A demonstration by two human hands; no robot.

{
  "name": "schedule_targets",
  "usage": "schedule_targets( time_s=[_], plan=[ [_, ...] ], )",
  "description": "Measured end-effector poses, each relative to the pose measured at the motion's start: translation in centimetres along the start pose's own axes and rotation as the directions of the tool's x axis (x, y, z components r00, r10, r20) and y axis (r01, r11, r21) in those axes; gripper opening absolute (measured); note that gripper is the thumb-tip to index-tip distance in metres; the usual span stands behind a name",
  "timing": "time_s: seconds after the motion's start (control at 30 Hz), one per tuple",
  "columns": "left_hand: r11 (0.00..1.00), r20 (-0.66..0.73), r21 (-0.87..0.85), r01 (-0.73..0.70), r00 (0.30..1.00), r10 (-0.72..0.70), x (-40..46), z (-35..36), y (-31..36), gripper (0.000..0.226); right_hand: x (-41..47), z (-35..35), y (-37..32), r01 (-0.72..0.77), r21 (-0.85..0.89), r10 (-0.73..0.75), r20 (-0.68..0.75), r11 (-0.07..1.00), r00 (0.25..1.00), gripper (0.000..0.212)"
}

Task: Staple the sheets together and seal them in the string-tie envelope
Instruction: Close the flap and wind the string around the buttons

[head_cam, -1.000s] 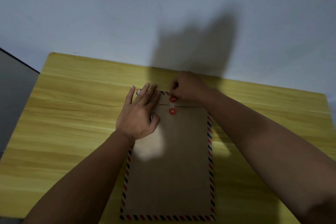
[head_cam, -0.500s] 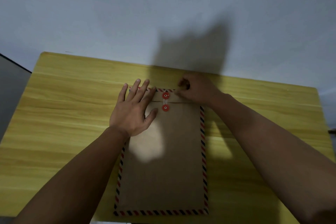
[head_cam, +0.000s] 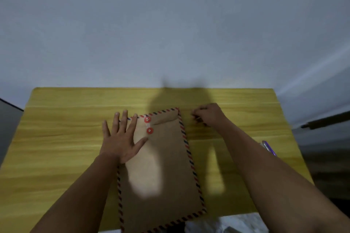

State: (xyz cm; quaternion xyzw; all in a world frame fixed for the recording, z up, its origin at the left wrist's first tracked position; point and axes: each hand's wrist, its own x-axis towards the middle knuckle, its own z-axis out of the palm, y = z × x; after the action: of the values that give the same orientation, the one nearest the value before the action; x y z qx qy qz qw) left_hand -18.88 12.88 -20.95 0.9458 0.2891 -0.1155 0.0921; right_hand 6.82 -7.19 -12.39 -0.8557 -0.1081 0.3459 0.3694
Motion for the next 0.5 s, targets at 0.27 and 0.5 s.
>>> schedule_targets(
  time_s=[0.27, 0.5],
  plan=[
    [0.999, 0.189, -0.008, -0.032, 0.981, 0.033, -6.5, -0.6, 0.8, 0.108, -9.1, 6.4, 3.7, -0.141, -0.208, 0.161, 0.081, 0.968, 0.984, 0.06],
    [0.982, 0.335, -0.181, 0.045, 0.942, 0.018, -10.6, -2.7, 2.0, 0.089, -14.6, 8.8, 3.8, -0.196, 0.031, 0.193, 0.076, 0.98, 0.978, 0.007]
  ],
)
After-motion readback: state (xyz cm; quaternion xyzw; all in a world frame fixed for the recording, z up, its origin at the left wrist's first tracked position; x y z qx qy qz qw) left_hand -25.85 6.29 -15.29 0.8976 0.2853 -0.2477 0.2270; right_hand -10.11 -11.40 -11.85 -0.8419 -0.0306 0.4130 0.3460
